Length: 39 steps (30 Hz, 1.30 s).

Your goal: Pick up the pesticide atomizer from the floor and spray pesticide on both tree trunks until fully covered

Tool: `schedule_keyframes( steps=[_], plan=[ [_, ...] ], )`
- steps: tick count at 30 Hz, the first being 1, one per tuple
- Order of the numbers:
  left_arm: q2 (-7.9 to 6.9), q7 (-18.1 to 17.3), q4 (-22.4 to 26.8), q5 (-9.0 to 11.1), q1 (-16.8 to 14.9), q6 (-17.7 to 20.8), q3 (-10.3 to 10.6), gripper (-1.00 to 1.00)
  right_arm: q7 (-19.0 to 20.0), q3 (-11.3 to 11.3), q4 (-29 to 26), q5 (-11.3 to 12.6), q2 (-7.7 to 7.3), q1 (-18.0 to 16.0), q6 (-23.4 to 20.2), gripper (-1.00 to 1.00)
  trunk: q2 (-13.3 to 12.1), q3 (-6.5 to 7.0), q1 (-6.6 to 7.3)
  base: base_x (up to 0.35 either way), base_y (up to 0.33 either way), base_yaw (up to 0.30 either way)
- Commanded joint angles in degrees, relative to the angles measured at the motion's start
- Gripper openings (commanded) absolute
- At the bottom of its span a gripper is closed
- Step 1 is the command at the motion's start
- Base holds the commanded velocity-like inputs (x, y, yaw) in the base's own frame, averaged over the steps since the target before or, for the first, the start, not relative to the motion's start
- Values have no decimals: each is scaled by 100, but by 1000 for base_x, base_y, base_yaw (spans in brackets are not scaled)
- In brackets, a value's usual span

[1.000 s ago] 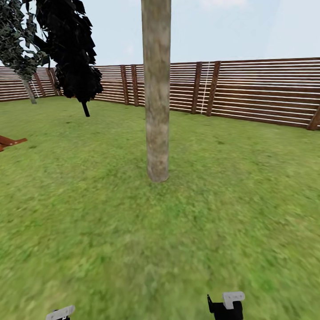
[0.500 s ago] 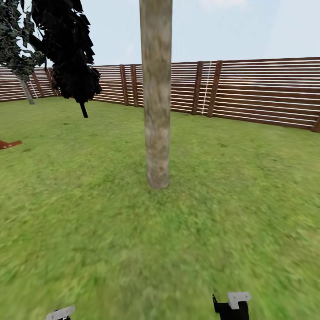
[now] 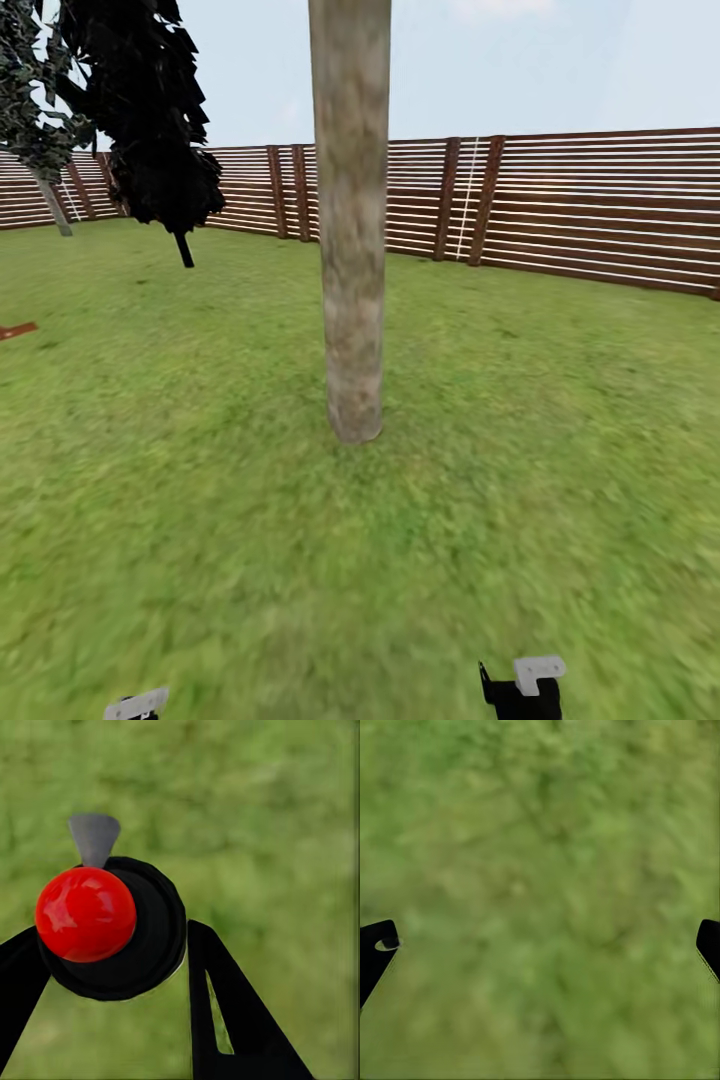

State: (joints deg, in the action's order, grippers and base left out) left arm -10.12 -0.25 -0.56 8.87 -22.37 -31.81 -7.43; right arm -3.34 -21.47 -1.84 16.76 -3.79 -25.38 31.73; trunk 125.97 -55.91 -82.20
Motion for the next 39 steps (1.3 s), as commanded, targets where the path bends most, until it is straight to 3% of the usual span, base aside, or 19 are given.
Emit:
schedule_keyframes(
  steps=[1, 20, 26, 27, 29, 30, 31, 32, 34, 35, 38, 39],
  plan=[
    [1, -2, -6, -8, -4, -18, -30, -100, -30, -50, -1, 22, 0, -2, 9, 100, 2, -5, -3, 340, 0, 0],
    [-6, -1, 0, -15, -4, -18, -30, -100, -28, -59, -5, 9, 39, -2, 9, 100, 2, -5, -3, 340, 0, -73],
    [-53, -66, 59, -148, -10, -12, 81, -100, -8, -54, -108, -13, 4, -2, 2, 100, 2, -5, -3, 341, 0, 0],
    [-65, -74, 67, -256, -22, -11, 153, -100, 3, -56, -185, -36, -3, -2, 1, 100, 2, -5, -3, 341, 0, 0],
    [-77, -195, 78, -777, -76, 7, 531, -100, 30, -114, -575, -327, -27, -2, -8, 100, 2, -5, -3, 341, 0, 0],
    [-73, -1111, 224, -1773, -220, 74, 1190, -100, 396, -390, -1170, -1859, -114, -5, -61, 100, 2, -5, -3, 97, 0, 0],
    [-88, -1667, 372, -2051, -390, 106, 1268, -100, 810, -417, -1249, -2395, -126, -45, -157, 100, 2, -5, -3, 50, 0, 0],
    [-155, -2744, 530, -2458, -691, 436, 1310, -100, 1701, -438, -1326, -2837, -136, -238, -424, 100, 2, -5, -3, 20, 0, 0],
    [-225, -4006, 704, -2917, -1124, 1171, 1333, -100, 2774, -449, -1391, -3055, -206, -617, -682, 100, 2, -5, -3, 10, 0, 0],
    [-256, -4476, 841, -3131, -1324, 1515, 1341, -100, 3280, -452, -1408, -3109, -286, -844, -753, 100, 2, -5, -3, 3, 0, 0],
    [-307, -5118, 1186, -3722, -1563, 1826, 1344, -100, 4248, -457, -1425, -3197, -451, -1232, -807, 100, 2, -5, -3, 1, 0, 0],
    [-314, -5656, 1385, -4113, -1663, 1908, 1337, -100, 4849, -460, -1429, -3258, -509, -1430, -816, 100, 2, -5, -3, 0, 0, 0]
  ],
)
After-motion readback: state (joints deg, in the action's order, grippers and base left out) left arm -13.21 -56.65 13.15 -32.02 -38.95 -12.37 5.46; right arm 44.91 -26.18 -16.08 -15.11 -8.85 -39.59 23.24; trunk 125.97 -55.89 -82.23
